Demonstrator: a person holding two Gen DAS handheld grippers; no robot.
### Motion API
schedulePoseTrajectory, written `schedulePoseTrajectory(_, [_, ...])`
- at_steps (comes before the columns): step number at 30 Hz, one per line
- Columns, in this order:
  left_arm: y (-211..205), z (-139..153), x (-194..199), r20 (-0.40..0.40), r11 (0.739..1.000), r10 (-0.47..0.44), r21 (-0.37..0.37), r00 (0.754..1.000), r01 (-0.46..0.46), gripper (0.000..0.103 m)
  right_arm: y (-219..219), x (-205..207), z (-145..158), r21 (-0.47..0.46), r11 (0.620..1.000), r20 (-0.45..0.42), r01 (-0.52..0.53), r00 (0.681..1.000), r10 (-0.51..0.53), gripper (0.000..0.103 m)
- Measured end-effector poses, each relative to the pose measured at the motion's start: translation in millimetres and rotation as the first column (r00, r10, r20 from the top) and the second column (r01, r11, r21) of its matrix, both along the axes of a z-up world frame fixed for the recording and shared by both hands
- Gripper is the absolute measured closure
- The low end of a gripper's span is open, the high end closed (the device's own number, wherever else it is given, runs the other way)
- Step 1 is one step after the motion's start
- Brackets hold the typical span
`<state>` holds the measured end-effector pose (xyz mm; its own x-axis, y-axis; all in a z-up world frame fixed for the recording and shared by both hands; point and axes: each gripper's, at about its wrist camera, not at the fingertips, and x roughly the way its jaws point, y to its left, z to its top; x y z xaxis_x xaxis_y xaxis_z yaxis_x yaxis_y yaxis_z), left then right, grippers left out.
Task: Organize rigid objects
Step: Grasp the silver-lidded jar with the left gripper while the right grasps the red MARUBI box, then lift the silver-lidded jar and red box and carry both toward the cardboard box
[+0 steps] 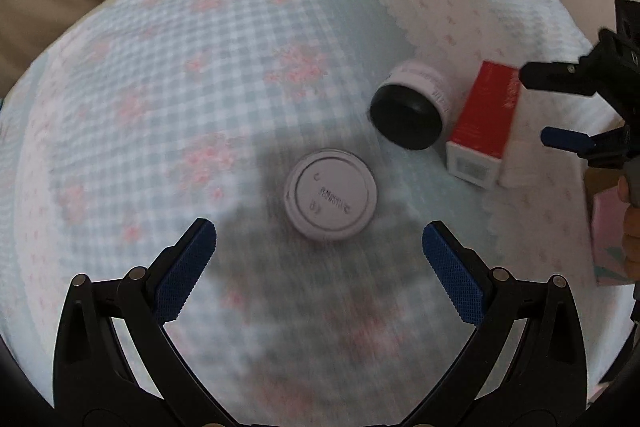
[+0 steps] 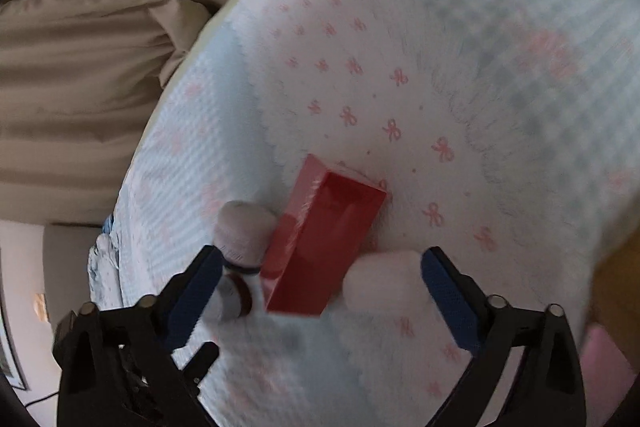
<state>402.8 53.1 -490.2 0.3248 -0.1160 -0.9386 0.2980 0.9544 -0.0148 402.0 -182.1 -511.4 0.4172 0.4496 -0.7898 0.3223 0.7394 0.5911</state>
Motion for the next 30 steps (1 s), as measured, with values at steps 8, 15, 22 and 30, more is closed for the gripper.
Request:
schedulePoseTrajectory(8, [0, -30, 12, 0.014, 1.0, 0.025, -0.017, 1.0, -0.025, 0.007, 13, 20, -25, 0.043, 0.999, 0.029, 0.002, 1.0, -0.003, 0.02])
schedulePoseTrajectory(15, [-7, -36, 17, 0.038, 1.0, 0.019, 0.0, 0.999, -0.019, 0.042, 20, 29, -24, 0.03, 0.999, 0.05, 0.03, 0.998, -0.032, 0.053])
schedulePoseTrajectory(22, [-11, -33, 14, 0.058, 1.0, -0.009, -0.008, 0.998, 0.01, 0.051, 25, 31, -22, -0.012, 0.999, 0.05, 0.031, 0.998, -0.031, 0.059])
schedulePoseTrajectory(30, [1, -22, 9, 0.057, 1.0, 0.007, -0.029, 0.998, -0.005, 0.051, 25, 22, -14, -0.016, 0.999, 0.057, 0.047, 0.997, -0.046, 0.061])
